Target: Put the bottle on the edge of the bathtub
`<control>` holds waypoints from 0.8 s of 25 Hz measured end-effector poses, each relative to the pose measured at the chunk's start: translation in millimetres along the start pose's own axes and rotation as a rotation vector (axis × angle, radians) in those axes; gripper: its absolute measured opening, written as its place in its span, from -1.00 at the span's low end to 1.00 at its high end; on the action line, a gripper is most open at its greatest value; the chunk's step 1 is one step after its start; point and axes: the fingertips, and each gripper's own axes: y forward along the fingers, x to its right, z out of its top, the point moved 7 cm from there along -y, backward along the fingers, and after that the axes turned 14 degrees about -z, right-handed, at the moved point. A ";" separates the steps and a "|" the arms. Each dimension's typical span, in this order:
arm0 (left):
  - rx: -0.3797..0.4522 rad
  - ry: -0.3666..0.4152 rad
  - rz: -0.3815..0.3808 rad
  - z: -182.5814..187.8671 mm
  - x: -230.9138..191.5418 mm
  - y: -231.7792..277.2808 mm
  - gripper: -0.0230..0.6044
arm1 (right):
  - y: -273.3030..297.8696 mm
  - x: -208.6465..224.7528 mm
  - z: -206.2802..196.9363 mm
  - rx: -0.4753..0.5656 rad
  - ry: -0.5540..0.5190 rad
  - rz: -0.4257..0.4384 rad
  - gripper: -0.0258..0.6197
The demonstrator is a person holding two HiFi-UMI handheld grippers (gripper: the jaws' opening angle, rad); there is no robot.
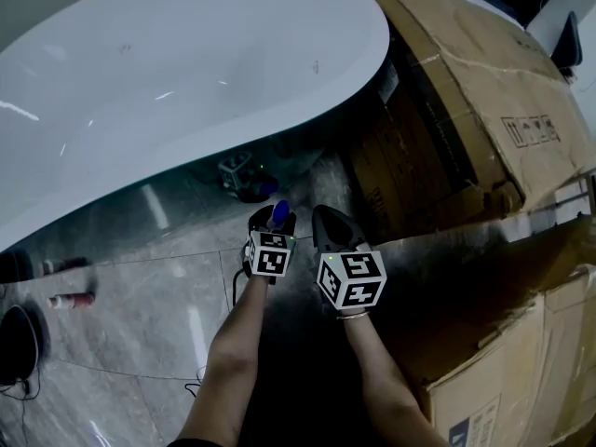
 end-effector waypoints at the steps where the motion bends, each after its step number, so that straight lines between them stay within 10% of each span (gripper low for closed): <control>1: 0.019 0.000 0.002 3.5 1.9 -5.5 -0.25 | -0.4 0.4 0.4 0.001 0.002 -0.001 -0.92; 20: 0.318 0.026 0.037 65.6 15.4 -156.3 -0.71 | -17.5 -0.1 10.2 0.046 0.001 -0.010 -0.92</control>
